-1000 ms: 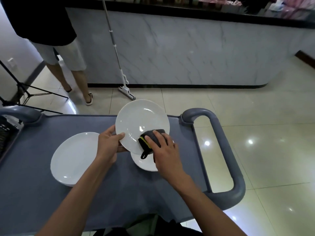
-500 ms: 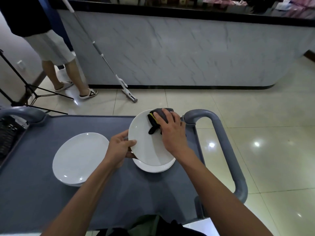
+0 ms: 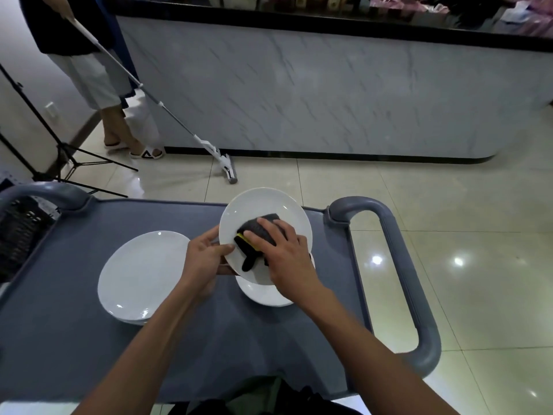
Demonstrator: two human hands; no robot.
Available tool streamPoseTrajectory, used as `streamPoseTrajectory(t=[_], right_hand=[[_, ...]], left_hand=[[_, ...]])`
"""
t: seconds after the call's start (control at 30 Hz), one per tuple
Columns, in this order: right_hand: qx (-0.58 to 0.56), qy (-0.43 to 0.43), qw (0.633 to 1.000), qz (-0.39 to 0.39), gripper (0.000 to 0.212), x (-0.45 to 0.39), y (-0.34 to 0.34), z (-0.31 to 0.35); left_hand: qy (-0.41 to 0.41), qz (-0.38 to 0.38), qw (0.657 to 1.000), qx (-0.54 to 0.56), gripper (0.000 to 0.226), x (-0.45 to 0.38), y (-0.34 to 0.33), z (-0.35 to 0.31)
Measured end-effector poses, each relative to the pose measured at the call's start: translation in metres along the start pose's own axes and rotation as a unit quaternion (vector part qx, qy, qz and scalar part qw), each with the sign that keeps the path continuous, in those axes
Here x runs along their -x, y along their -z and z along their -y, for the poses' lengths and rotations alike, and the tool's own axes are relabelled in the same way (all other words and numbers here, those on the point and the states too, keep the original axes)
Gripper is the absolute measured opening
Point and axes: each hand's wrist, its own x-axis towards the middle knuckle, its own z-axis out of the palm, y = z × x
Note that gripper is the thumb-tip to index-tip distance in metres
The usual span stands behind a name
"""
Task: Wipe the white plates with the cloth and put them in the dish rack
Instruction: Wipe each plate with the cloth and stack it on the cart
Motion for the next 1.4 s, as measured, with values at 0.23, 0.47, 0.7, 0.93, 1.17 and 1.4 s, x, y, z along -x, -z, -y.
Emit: streamPoseTrajectory(t=[0.23, 0.47, 0.7, 0.93, 1.17, 1.4], right_hand=[[-0.007, -0.019, 1.000, 0.004, 0.077, 0.027, -0.009, -0.005], [-0.005, -0.017, 1.000, -0.016, 0.084, 0.017, -0.007, 0.001], [0.010, -0.005, 0.999, -0.050, 0.071, -0.023, 0.006, 0.006], [0.038, 0.023, 0.997, -0.068, 0.062, -0.037, 0.006, 0.013], [0.025, -0.063, 0.992, -0.107, 0.062, -0.051, 0.015, -0.003], [0.061, -0.129, 0.987, -0.079, 0.072, -0.040, 0.018, -0.025]], left_hand=[[-0.004, -0.039, 0.999, 0.015, 0.047, -0.010, 0.004, -0.003], [0.005, 0.019, 1.000, -0.010, 0.044, -0.011, -0.002, -0.003], [0.021, 0.075, 0.997, -0.029, 0.043, -0.004, -0.005, 0.000], [0.022, 0.054, 0.998, -0.016, 0.040, -0.002, 0.004, -0.001], [0.004, 0.025, 1.000, 0.006, 0.049, 0.004, 0.011, -0.001], [-0.029, -0.039, 0.998, 0.046, 0.053, 0.005, 0.014, -0.012]])
